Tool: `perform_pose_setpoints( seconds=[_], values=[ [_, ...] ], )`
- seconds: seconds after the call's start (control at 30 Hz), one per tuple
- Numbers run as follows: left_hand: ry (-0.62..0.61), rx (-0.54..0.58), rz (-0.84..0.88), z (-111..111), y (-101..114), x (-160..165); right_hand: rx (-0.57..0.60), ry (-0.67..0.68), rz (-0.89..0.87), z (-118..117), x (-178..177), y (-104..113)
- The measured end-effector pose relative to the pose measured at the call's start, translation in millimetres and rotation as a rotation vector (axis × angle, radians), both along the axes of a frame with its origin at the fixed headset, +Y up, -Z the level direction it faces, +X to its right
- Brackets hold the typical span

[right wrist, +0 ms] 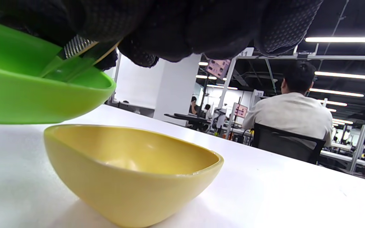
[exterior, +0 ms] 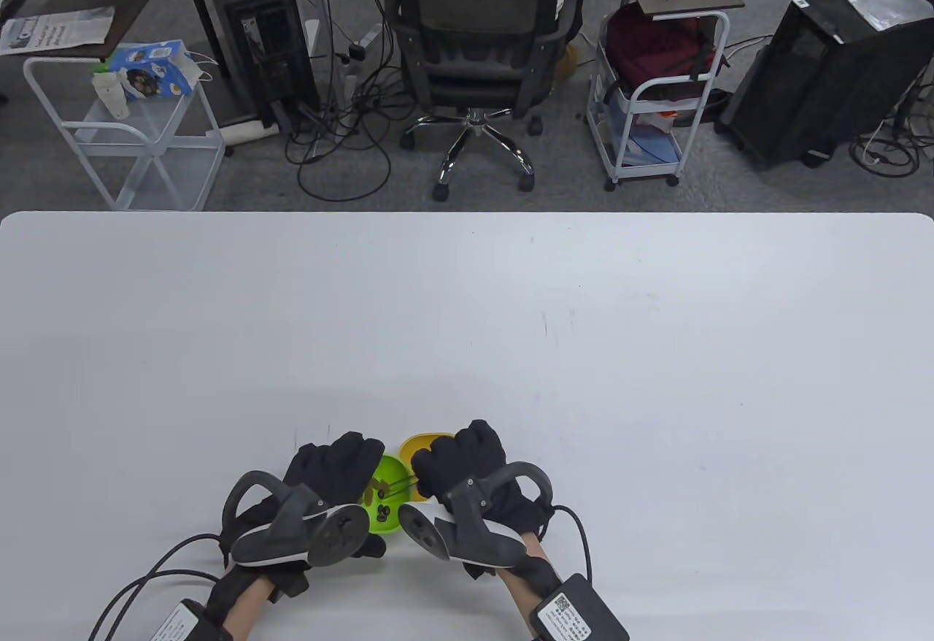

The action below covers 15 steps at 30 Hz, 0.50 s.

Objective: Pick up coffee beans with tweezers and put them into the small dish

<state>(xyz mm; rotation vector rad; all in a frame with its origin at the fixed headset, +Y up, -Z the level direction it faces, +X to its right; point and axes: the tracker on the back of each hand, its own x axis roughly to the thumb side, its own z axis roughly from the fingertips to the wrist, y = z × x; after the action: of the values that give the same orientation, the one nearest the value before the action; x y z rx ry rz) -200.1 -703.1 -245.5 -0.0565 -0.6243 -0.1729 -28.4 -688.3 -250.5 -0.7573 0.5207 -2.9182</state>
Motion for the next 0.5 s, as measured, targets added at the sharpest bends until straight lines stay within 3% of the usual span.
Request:
perform_pose_setpoints(
  seconds=[0.5],
  values=[
    [0.0,0.0,-0.004,0.0,-0.2,0.0,-0.031,-0.079,-0.19,-8.5,34.4,15.5]
  ],
)
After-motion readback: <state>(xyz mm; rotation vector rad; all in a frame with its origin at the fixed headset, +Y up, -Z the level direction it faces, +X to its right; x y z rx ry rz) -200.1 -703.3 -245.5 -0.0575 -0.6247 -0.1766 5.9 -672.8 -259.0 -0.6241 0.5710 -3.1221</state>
